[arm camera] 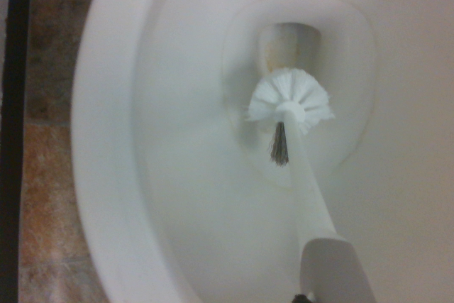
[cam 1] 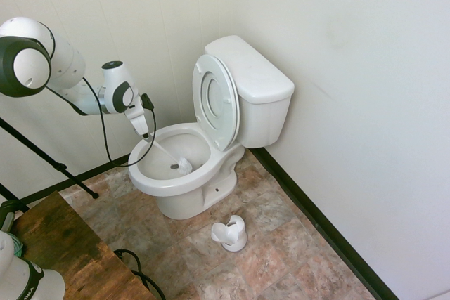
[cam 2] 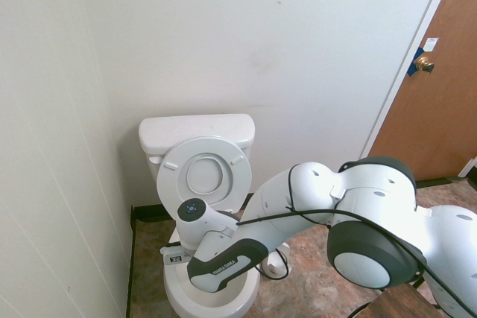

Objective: Clean the toilet

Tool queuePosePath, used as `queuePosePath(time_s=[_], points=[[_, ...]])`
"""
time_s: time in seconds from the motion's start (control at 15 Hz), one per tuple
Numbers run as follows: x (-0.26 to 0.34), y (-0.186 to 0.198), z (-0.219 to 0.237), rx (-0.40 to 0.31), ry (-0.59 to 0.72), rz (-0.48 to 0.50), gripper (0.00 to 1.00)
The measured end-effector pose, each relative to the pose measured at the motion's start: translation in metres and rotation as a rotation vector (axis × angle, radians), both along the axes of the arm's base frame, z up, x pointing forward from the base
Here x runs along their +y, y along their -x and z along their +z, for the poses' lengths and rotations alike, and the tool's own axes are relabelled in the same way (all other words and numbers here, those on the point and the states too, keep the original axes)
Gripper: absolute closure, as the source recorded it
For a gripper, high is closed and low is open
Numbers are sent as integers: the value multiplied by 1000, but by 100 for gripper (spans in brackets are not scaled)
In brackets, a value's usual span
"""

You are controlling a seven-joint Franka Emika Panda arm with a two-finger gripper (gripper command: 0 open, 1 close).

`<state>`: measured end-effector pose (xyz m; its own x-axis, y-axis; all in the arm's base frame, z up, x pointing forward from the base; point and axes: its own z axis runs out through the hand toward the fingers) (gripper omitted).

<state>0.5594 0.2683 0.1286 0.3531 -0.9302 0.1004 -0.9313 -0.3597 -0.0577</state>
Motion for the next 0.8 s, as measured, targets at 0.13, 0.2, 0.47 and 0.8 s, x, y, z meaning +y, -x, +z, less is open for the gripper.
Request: queuePosePath(time_s=[0.13, 0.2, 0.47, 0.8], points=[[-20, 4, -6, 7, -3, -8, 100], [-28, 7, -10, 10, -7, -10, 100], [-60, 4, -13, -9, -37, -32, 100], [-96, -21, 15, -78, -48, -28, 100]])
